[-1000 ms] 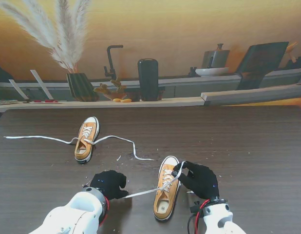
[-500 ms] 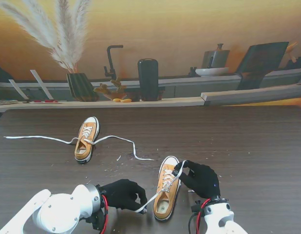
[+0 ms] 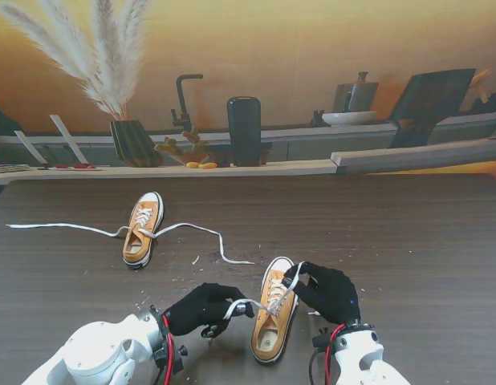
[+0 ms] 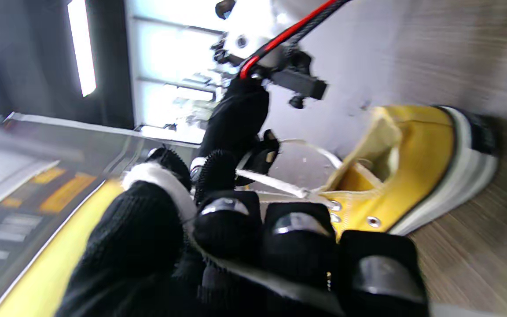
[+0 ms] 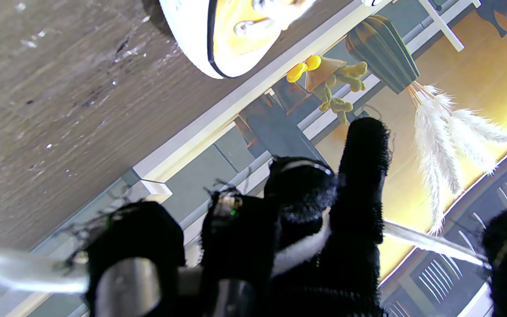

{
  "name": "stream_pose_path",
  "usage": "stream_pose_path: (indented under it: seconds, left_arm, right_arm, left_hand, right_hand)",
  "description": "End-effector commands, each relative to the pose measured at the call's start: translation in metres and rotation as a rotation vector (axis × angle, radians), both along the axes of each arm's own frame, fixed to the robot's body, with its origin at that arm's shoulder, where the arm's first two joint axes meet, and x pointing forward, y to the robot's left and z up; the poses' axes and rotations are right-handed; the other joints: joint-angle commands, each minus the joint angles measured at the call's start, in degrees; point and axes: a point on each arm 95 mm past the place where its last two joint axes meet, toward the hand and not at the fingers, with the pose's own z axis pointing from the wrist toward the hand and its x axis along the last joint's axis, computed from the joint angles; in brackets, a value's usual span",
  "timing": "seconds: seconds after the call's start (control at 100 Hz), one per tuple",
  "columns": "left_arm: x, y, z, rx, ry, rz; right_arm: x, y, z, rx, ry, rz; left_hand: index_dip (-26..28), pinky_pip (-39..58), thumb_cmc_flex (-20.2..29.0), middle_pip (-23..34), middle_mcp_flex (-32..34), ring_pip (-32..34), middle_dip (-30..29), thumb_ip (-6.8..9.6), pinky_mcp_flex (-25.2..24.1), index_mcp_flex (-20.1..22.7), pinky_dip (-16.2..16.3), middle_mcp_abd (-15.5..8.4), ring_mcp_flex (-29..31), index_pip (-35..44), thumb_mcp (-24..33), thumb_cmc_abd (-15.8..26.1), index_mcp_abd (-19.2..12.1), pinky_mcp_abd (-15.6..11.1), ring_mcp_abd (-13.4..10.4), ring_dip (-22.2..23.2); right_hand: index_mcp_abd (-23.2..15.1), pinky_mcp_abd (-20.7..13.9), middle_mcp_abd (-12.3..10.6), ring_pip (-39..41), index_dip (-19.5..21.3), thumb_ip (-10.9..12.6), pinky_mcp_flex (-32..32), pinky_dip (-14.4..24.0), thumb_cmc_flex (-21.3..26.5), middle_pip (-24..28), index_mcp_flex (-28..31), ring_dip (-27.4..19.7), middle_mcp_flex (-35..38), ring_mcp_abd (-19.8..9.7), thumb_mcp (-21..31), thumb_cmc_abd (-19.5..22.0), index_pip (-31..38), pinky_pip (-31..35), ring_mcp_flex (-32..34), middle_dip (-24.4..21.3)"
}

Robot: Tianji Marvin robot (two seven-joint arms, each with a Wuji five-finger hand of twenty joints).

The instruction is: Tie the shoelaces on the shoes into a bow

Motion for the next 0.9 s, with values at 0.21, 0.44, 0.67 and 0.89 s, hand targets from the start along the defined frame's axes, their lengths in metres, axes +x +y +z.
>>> stream_pose_path:
  seconds: [0.21, 0.44, 0.67, 0.89]
  left_arm:
    - [-0.005, -0.019, -0.019, -0.2, 0.038, 0.115]
    - [-0.005, -0.025, -0.024, -0.226, -0.007, 0.26]
    - [-0.005, -0.031, -0.029, -0.179, -0.087, 0.328]
    - [-0.006, -0.039, -0.036, -0.07, -0.235, 0.4]
  right_arm:
    - [0.0, 0.005, -0.002, 0.042, 0.026, 0.039]
    - [0.0, 0.007, 0.0, 0.118, 0.033, 0.07]
    - [-0.001, 0.011, 0.005, 0.212, 0.063, 0.107]
    - [-0.003, 0.015, 0.009, 0.262, 0.116, 0.152]
  left_hand:
    - [-5.8, 7.9, -0.7, -0.9, 1.2, 0.0, 1.8, -3.02, 0.4, 0.2, -1.1, 2.6, 1.9, -5.3, -4.2, 1.1, -10.3, 3.6, 1.8, -0.8]
    - [-6.7, 7.0, -6.0, -2.8, -1.4, -1.5, 4.0, -3.55, 0.3, -4.3, -2.5, 2.7, 1.9, -14.8, 0.8, -1.8, -10.0, 3.3, 1.6, -1.0]
    - [-8.5, 5.3, -10.0, -5.8, -5.8, -5.1, 4.3, -5.03, -1.9, -10.0, -3.2, 2.1, 1.4, -21.8, 7.2, -4.2, -9.5, 2.1, 0.8, -0.8]
    - [-9.7, 3.4, -10.0, -8.0, -8.4, -7.0, 4.0, -6.28, -5.3, -11.5, -2.0, 1.6, -1.2, -24.2, 8.6, -6.5, -9.7, 1.8, 0.4, 0.6]
  right_hand:
    - [-0.9, -0.3, 5.1, 0.9, -0.9, -0.2, 1.3, -0.4, 0.9, 1.3, 1.4, 0.8, 2.3, -5.5, -1.8, -0.9, 0.6, 7.1, -0.2, 1.1]
    - [1.7, -0.4, 4.5, -0.4, -0.7, -0.9, 1.2, -1.2, 2.0, 1.3, 5.3, 1.1, 0.5, -5.0, -3.4, -3.5, 2.1, 5.7, -0.3, 1.0]
    - [4.6, -0.6, 4.3, -2.1, 2.3, -1.1, 1.0, -2.3, -1.0, 1.3, 9.0, 1.9, -1.3, -4.3, 2.8, -11.4, 2.3, 4.5, -0.3, 0.5]
    - [4.3, 0.9, 4.4, -7.5, 4.3, 0.3, 0.2, -4.5, 2.1, -0.9, 4.9, 1.8, -7.2, -0.2, 3.9, -15.1, -0.7, -0.6, -0.7, -0.7]
